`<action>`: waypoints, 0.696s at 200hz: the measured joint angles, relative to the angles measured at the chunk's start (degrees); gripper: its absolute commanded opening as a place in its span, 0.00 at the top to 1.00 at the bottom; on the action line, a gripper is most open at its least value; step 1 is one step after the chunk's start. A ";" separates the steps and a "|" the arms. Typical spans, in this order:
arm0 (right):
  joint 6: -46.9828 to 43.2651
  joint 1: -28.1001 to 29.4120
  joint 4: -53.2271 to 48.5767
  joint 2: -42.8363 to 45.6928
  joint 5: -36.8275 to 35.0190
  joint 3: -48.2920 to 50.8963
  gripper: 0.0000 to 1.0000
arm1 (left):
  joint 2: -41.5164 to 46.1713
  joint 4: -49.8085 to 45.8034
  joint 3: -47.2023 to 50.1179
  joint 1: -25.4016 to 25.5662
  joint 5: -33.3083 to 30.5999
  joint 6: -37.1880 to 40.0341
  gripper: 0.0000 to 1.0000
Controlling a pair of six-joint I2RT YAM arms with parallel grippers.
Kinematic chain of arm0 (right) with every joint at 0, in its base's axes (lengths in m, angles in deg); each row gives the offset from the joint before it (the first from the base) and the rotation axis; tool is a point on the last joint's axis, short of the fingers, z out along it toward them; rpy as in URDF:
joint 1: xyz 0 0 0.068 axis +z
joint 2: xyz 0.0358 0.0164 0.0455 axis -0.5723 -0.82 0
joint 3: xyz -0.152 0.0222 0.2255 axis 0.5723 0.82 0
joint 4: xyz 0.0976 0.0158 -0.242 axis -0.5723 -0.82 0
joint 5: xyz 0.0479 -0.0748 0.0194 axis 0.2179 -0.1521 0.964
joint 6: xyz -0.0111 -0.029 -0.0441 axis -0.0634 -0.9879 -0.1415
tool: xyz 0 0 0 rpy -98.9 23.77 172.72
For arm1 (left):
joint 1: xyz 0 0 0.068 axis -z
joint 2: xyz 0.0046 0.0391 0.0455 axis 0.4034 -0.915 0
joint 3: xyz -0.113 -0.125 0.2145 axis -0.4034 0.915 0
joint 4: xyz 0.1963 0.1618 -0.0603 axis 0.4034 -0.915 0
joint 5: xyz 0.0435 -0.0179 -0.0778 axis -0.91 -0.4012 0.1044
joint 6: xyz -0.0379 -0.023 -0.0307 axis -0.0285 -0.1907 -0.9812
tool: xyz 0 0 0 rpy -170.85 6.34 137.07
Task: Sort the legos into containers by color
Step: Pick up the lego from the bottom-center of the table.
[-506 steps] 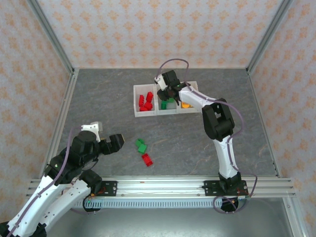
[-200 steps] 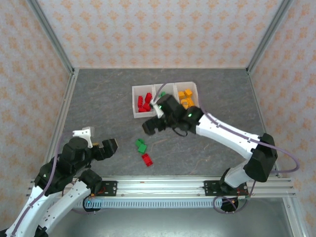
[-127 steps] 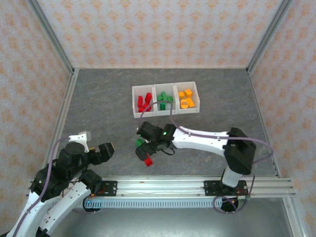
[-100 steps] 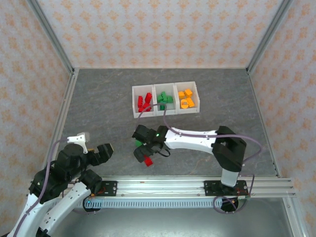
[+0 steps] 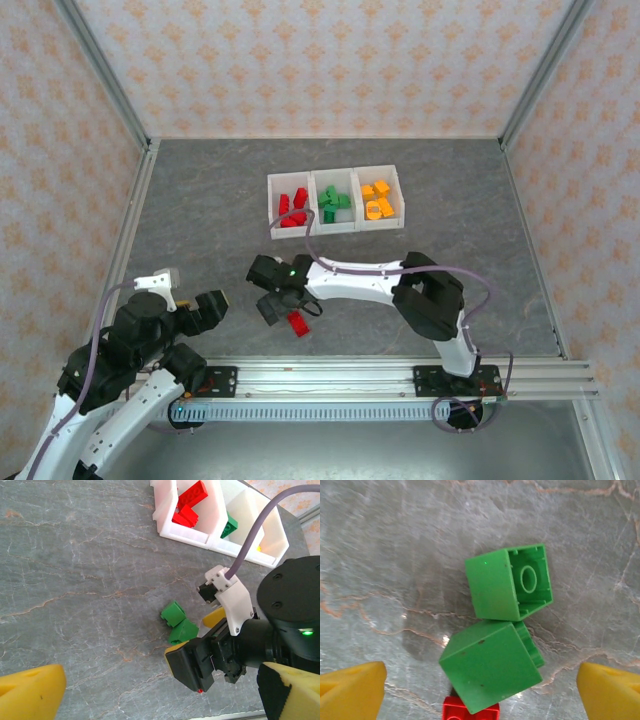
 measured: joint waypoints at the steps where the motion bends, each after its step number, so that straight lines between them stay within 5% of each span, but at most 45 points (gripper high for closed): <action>1: 0.02 0.00 -0.11 -0.07 0.00 -0.02 0.06 | 0.00 0.00 0.00 0.00 0.00 0.00 0.01; 139: -2.67 0.00 -5.01 -7.32 -0.92 -7.69 0.31 | -2.10 1.97 0.11 0.00 0.20 1.38 0.01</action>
